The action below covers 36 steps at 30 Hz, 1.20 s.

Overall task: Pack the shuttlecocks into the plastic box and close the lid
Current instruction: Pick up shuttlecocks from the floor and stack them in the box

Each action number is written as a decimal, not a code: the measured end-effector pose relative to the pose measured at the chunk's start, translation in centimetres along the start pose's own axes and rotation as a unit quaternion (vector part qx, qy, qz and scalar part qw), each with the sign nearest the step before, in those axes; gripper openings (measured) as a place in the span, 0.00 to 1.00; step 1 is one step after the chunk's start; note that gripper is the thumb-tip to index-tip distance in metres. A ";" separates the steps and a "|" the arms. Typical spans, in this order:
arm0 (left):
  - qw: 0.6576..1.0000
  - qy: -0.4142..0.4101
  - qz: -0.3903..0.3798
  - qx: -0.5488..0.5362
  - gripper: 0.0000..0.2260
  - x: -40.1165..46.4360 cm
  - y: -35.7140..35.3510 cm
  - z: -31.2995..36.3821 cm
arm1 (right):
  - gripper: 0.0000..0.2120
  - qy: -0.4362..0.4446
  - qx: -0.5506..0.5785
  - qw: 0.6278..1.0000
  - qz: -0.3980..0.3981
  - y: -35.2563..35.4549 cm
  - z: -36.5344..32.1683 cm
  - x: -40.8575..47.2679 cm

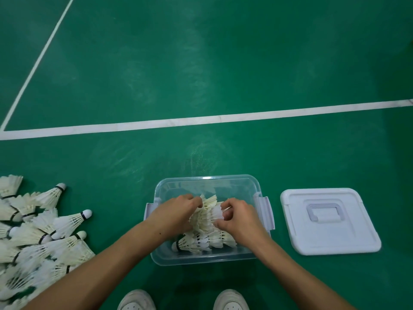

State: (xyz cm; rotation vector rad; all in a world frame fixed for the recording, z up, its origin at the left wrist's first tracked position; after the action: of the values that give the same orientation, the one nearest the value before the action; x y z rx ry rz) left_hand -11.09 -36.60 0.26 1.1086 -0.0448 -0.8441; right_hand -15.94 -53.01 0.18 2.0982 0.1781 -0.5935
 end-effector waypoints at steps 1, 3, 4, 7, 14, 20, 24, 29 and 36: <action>1.000 -0.008 0.008 -0.018 0.23 -0.4 0.5 0.2 | 0.22 -0.002 0.001 1.000 0.001 0.4 0.1 -0.2; 0.997 -0.016 0.035 -0.067 0.24 -1.6 2.0 0.4 | 0.26 0.006 -0.011 1.000 0.012 1.6 -0.1 -0.8; 0.993 -0.021 0.055 -0.102 0.23 -2.3 3.0 0.5 | 0.27 0.016 -0.021 0.999 0.025 2.4 -0.5 -1.1; 0.965 -0.022 0.134 -0.222 0.21 -4.7 6.3 0.5 | 0.28 0.062 -0.059 0.992 0.092 4.9 -2.7 -2.3; 0.916 0.012 0.274 -0.292 0.28 -11.9 11.2 -4.0 | 0.26 0.188 -0.038 0.975 0.112 4.4 -11.8 -3.2; 0.898 0.083 0.313 -0.297 0.32 -19.8 10.8 -11.2 | 0.30 0.298 -0.084 0.947 0.082 -1.1 -20.3 -3.2; 0.886 0.142 0.330 -0.293 0.31 -26.3 9.4 -16.4 | 0.32 0.357 -0.136 0.924 0.033 -6.7 -25.8 -3.8; 0.872 0.190 0.338 -0.299 0.31 -32.1 7.0 -21.2 | 0.30 0.396 -0.168 0.903 -0.008 -12.2 -30.6 -4.9; 0.882 0.222 0.313 -0.273 0.31 -34.2 3.9 -26.0 | 0.29 0.408 -0.206 0.889 -0.034 -18.0 -32.9 -4.2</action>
State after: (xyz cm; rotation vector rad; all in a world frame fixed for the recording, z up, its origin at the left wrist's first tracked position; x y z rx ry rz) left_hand -21.56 5.15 3.46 0.6541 0.2006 0.0109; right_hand -14.52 -15.44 3.94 1.7987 0.7823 0.3153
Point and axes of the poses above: each hand's wrist, its own x-axis towards the middle knuckle, its own y-axis out of the back of the hand, z = x × y, the point moved 7 cm from there along x, towards the middle knuckle, and after that the axes turned 12 degrees about -x, right-handed, at the moved point
